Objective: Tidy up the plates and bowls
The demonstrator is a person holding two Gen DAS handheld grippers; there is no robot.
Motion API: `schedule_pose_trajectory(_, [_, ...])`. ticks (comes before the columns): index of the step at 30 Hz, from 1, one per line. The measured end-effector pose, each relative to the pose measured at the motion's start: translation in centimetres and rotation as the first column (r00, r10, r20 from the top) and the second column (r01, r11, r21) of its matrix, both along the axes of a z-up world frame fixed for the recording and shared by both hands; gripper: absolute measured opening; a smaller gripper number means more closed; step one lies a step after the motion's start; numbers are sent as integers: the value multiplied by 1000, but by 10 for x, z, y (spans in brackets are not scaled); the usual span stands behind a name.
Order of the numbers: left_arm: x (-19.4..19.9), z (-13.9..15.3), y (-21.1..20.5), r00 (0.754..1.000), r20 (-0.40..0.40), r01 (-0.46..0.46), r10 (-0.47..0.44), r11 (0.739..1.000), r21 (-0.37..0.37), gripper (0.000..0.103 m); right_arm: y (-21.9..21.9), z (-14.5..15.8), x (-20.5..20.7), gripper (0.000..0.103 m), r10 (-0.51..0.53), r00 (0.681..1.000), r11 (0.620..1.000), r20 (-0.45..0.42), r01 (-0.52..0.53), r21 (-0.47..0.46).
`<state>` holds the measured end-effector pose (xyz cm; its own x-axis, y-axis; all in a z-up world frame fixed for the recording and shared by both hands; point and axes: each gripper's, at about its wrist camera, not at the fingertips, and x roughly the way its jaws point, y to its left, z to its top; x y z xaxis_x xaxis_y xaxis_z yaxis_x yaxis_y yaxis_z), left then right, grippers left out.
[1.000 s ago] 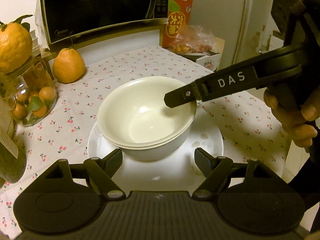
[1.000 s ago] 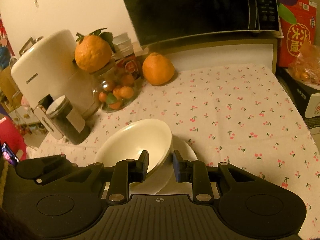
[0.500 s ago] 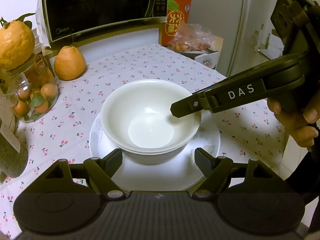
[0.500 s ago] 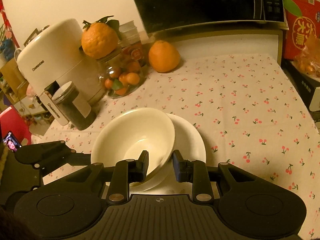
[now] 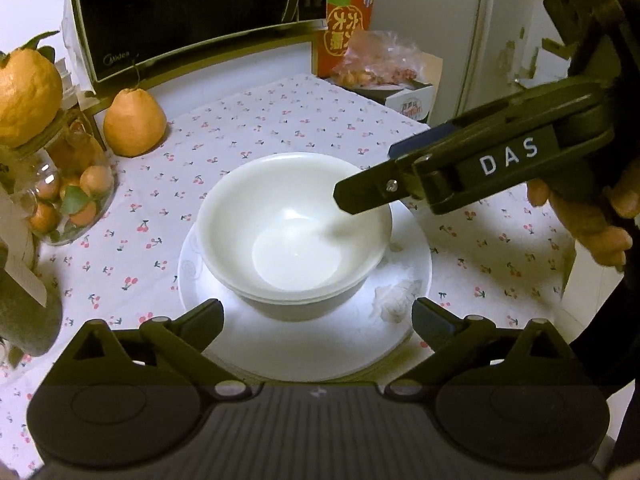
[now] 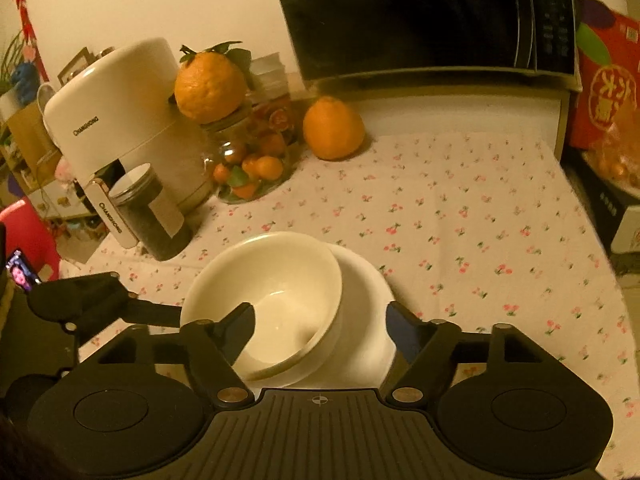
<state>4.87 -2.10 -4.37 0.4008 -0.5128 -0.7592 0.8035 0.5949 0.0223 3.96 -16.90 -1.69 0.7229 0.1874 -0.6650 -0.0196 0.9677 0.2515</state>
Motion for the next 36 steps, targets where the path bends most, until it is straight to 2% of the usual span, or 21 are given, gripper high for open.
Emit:
schedule_pose_trajectory(7, [-13, 17, 7, 999, 28, -34, 34, 999, 25, 102, -2, 19, -9, 83, -31, 1000, 999, 7, 31, -32])
schedule_pose_trajectory(12, [-21, 29, 19, 985, 34, -167, 167, 986, 6, 103, -10, 32, -21, 90, -83, 996, 996, 13, 84, -40])
schedule_pose_trajectory(15, [-24, 34, 24, 954, 32, -298, 297, 954, 26, 103, -11, 38, -29, 92, -106, 994, 994, 10, 106, -30])
schedule_pose_trajectory(17, [-27, 36, 29, 923, 13, -385, 385, 923, 24, 103, -10, 42, -34, 94, -114, 993, 993, 3, 114, -15])
schedule_pose_trajectory(20, [-35, 40, 34, 895, 3, -446, 446, 895, 2, 103, -6, 45, -41, 95, -133, 991, 991, -29, 133, -15])
schedule_pose_trajectory(25, [-47, 44, 41, 819, 44, -571, 572, 820, -32, 103, 3, 38, -62, 101, -149, 989, 989, -20, 149, -11])
schedule_pose_trajectory(29, [-47, 35, 43, 787, -25, -617, 617, 786, -40, 103, 11, 26, -71, 101, -170, 985, 985, -37, 169, -31])
schedule_pose_trajectory(32, [-45, 23, 43, 765, -92, -641, 637, 767, -17, 103, 15, 20, -72, 101, -181, 982, 983, -61, 178, -51])
schedule_pose_trajectory(34, [-47, 20, 42, 759, -88, -647, 645, 762, -4, 103, 20, 13, -72, 101, -199, 978, 976, -66, 192, -104])
schedule_pose_trajectory(36, [-50, 19, 41, 749, -51, -661, 660, 750, 0, 103, 23, 4, -72, 101, -213, 974, 970, -76, 202, -133])
